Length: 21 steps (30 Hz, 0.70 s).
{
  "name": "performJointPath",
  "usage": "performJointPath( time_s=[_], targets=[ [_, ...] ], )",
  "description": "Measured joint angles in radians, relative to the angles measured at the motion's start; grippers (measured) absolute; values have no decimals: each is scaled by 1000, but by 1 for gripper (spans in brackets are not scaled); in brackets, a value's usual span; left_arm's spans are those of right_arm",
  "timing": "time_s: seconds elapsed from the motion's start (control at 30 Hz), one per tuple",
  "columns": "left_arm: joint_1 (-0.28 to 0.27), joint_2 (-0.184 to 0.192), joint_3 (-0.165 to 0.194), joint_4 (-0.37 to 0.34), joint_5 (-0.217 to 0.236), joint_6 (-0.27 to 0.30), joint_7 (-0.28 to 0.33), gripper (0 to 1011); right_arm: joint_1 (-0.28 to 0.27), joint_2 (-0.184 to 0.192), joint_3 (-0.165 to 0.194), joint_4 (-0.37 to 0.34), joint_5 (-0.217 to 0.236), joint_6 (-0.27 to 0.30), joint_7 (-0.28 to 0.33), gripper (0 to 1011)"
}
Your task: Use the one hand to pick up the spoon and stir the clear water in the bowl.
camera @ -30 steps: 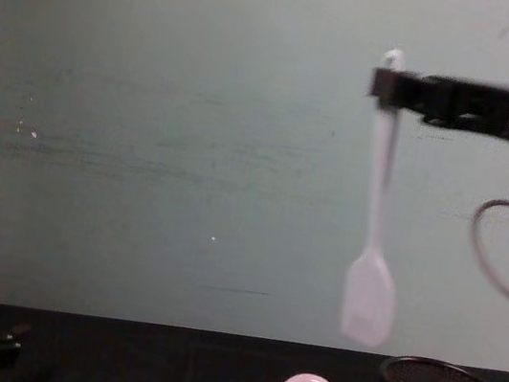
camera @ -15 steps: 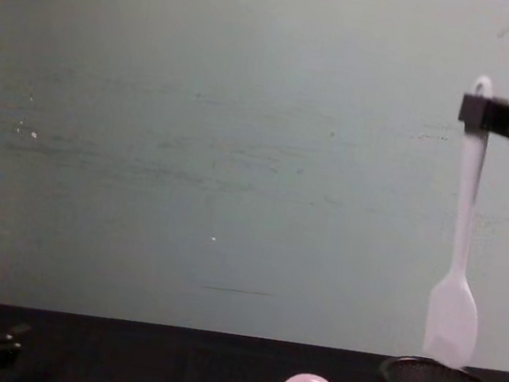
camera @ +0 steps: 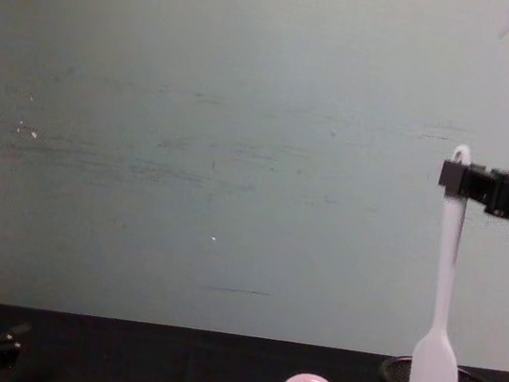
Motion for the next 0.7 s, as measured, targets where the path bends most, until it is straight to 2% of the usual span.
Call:
performJointPath(
  time_s=[0.3, 0.7],
  targets=[
    [0, 0, 0, 0, 0, 0, 0, 1011, -8, -28, -11, 69, 7, -23, 9, 113],
    [0, 0, 0, 0, 0, 0, 0, 1011, -30, -62, 17, 157, 95, -58, 34, 114]
  ],
)
